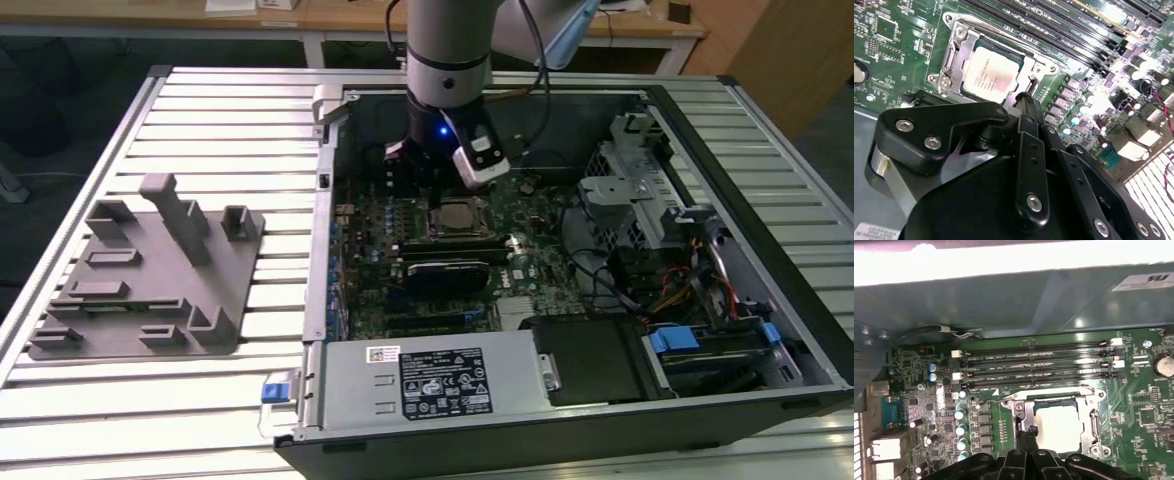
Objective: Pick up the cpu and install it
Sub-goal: 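Close the cpu cover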
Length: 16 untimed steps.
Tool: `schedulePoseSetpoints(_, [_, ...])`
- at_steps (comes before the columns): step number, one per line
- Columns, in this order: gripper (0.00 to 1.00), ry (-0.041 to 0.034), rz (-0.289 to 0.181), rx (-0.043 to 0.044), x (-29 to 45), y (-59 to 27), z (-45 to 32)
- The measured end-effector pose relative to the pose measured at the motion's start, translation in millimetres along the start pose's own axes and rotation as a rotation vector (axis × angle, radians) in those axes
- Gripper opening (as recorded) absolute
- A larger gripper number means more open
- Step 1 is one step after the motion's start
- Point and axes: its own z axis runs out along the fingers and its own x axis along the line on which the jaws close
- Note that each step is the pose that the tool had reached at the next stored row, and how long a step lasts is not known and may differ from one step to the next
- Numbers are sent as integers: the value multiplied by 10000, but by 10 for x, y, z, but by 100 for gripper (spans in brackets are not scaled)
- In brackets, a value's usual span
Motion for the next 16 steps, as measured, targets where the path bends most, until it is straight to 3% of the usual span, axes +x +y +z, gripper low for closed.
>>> schedulePoseSetpoints(10, [11, -54, -3, -3, -1, 10, -166])
schedulePoseSetpoints(16, [11, -66, -4, -6, -1, 11, -185])
